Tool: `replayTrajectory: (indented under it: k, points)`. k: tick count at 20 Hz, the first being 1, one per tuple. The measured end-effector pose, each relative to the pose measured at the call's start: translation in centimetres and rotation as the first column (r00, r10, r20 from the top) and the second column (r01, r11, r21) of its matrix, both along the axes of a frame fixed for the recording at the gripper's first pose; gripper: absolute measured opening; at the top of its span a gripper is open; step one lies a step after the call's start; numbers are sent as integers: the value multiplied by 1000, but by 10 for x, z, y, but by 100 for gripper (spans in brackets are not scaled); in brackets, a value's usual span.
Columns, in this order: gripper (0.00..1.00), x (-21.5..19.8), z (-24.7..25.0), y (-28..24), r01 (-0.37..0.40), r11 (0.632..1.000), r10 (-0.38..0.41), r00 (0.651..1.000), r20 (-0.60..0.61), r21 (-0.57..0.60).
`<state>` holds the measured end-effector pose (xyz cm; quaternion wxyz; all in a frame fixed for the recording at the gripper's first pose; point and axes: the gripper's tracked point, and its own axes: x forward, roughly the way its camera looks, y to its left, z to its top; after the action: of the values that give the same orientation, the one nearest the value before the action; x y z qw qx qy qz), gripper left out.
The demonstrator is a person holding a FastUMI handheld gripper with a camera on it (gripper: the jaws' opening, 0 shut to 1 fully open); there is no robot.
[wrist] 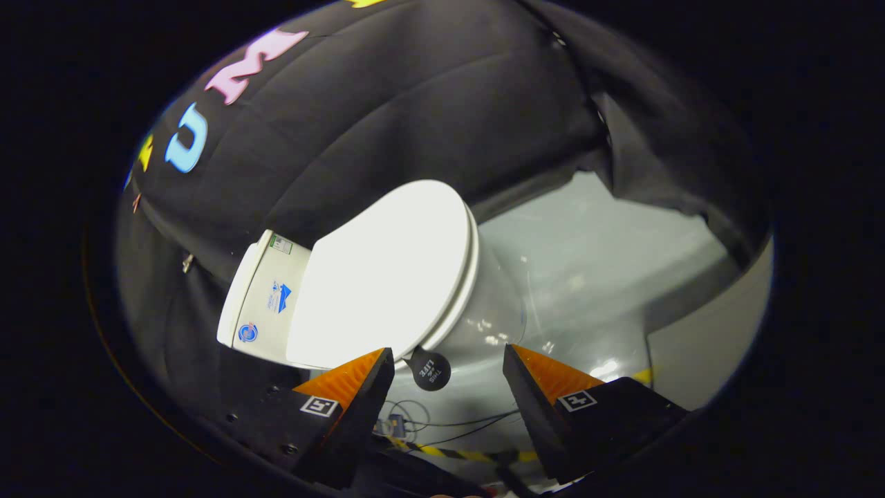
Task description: Open the toilet lid.
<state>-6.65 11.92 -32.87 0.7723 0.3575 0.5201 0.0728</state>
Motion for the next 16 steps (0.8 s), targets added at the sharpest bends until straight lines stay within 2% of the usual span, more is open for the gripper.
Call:
replayTrajectory:
  k: [5, 8, 9, 11, 12, 14, 16]
  points:
    - [99, -3, -33, 25, 102, 984, -82, 988, -134, 146]
    - [98, -6, -30, 40, 127, 965, -90, 982, -165, 229]
    - [91, -3, -24, 41, 142, 956, -102, 981, -164, 258]
    - [61, 8, -22, 43, 191, 936, -150, 976, -158, 296]
    - [46, -2, -25, 45, 149, 939, -94, 978, -184, 309]
    - [16, -9, -26, 46, 134, 935, -72, 978, -195, 327]
    - [15, -8, -21, 46, 75, 944, -25, 987, -159, 321]
